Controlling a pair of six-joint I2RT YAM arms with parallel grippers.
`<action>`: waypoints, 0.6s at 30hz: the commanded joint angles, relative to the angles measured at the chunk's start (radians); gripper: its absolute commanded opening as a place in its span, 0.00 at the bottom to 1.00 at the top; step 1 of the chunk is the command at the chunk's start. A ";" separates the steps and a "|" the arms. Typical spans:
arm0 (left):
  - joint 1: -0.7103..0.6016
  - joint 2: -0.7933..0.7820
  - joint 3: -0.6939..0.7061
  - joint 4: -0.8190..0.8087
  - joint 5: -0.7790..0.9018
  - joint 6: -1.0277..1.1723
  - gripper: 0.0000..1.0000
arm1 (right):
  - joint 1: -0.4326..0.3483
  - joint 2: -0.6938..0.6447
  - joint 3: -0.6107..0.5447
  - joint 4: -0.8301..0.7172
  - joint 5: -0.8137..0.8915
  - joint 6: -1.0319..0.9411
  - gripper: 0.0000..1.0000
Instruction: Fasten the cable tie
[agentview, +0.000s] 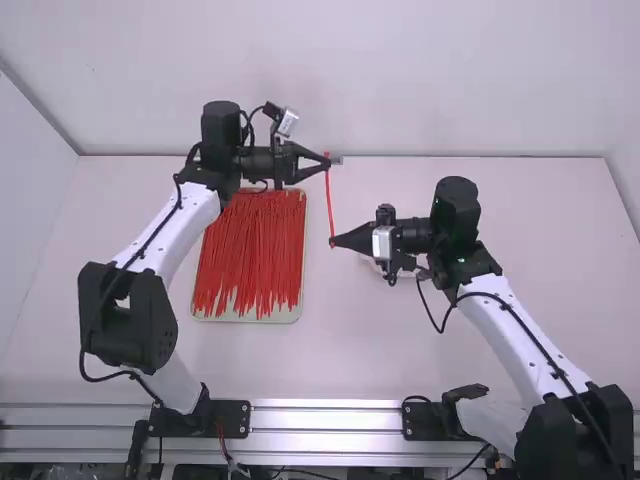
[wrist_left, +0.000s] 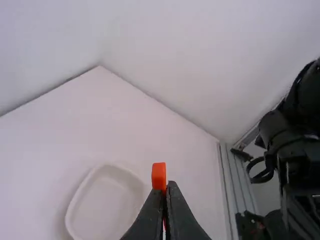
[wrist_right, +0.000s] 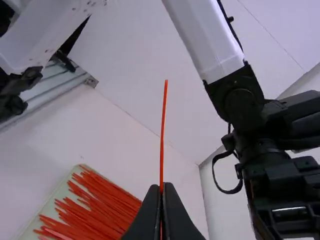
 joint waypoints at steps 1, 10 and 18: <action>-0.006 0.003 -0.031 0.030 0.022 0.066 0.02 | -0.002 0.007 0.024 -0.008 -0.039 0.068 0.00; -0.006 0.003 -0.107 0.165 0.022 0.093 0.02 | 0.030 0.007 0.025 -0.111 0.140 0.052 0.00; -0.006 0.003 -0.107 0.166 0.022 0.129 0.02 | 0.028 0.007 0.025 -0.042 0.163 0.354 0.00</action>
